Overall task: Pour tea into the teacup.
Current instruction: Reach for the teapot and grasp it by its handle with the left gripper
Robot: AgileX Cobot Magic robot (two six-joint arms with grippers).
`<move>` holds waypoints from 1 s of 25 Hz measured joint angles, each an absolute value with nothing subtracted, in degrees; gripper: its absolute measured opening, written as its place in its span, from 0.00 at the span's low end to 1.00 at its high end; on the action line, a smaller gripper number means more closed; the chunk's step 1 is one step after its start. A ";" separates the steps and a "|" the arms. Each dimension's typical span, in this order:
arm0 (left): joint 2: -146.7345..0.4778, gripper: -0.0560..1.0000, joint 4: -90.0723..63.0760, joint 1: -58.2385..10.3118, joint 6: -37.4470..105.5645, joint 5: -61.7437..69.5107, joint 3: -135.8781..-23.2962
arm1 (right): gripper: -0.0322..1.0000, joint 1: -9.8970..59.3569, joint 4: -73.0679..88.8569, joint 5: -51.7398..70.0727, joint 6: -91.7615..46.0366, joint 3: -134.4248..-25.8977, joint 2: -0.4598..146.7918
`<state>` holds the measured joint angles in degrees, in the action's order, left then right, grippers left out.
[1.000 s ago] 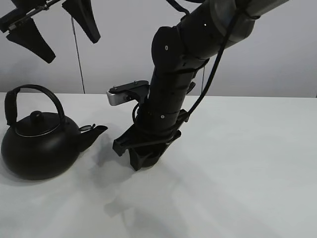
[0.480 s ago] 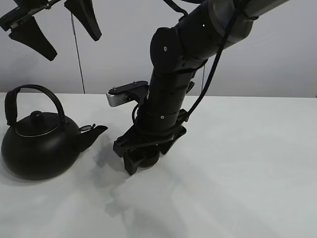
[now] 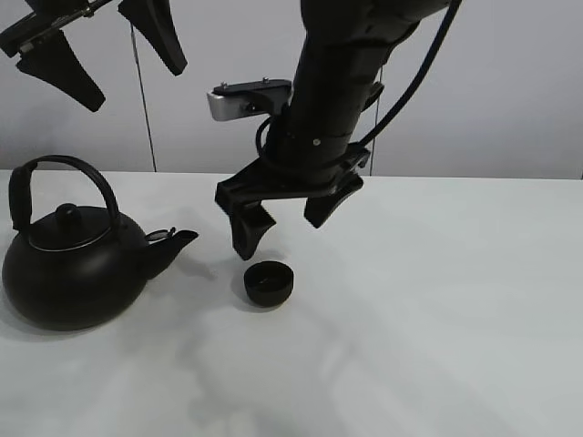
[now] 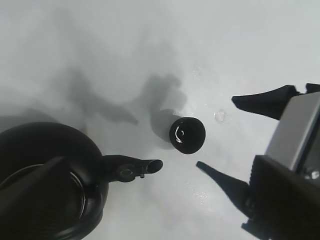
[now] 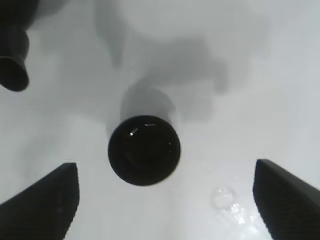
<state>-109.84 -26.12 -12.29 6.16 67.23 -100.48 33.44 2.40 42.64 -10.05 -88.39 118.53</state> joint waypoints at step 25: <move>-109.84 0.71 -26.17 -12.29 6.16 67.23 -100.48 | 0.67 -13.04 3.26 70.36 -10.57 -88.15 87.20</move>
<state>-109.84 -26.17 -12.29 6.16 67.23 -100.48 -13.04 3.26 70.36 -10.57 -88.15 87.20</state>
